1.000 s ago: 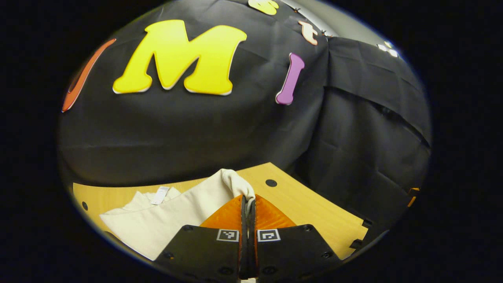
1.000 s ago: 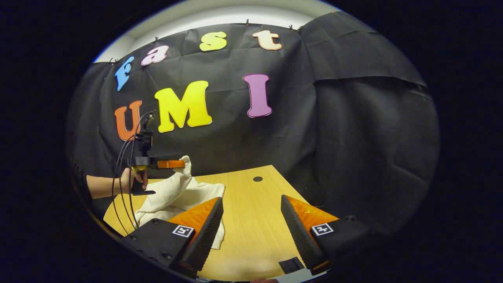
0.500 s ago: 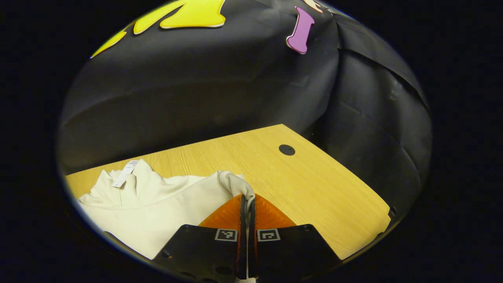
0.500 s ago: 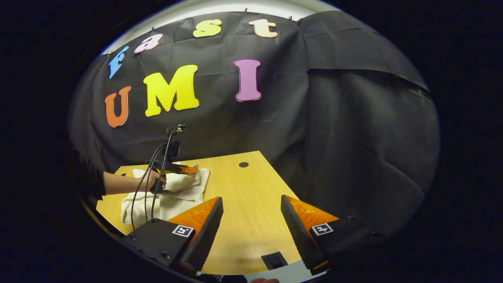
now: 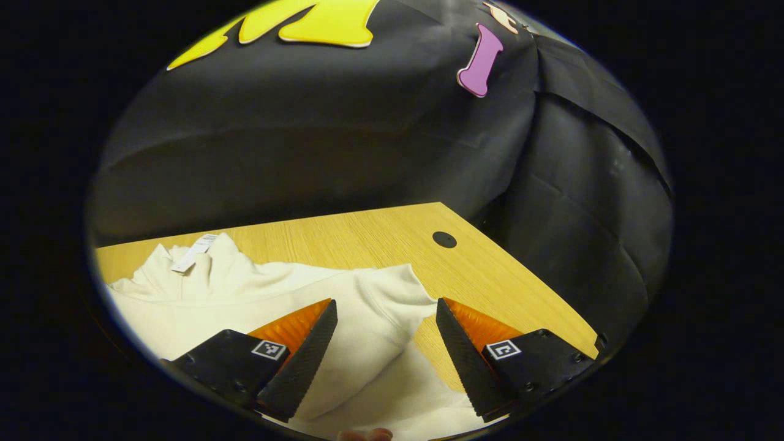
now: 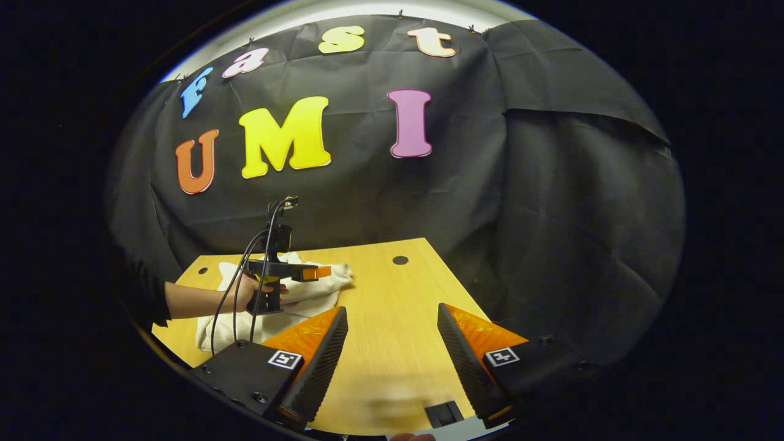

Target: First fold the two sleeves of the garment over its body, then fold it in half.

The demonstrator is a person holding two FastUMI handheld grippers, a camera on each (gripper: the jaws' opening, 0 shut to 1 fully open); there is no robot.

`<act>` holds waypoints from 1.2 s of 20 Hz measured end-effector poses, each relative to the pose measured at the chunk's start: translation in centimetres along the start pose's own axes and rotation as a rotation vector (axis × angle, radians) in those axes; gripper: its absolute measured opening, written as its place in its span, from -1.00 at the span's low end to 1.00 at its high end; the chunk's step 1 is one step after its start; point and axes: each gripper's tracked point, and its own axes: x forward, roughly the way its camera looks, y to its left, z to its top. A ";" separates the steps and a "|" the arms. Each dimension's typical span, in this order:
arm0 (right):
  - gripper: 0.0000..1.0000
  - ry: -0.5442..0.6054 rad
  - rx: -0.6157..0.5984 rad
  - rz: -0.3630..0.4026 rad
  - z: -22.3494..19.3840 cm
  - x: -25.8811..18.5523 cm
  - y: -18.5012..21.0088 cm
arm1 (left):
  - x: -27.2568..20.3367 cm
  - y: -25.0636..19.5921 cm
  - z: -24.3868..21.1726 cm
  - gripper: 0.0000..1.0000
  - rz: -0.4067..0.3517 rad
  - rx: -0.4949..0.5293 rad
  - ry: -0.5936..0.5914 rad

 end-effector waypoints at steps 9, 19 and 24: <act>0.85 -0.084 -0.056 0.156 2.2 0.5 8.4 | -15.9 4.6 6.5 0.96 0.300 -0.033 -0.257; 0.86 -0.096 -0.087 0.229 2.5 2.0 13.3 | -30.7 7.0 3.3 0.95 0.430 -0.052 -0.316; 0.86 -0.031 -0.121 0.243 0.3 3.1 13.6 | -34.1 10.1 -1.9 0.96 0.483 -0.062 -0.240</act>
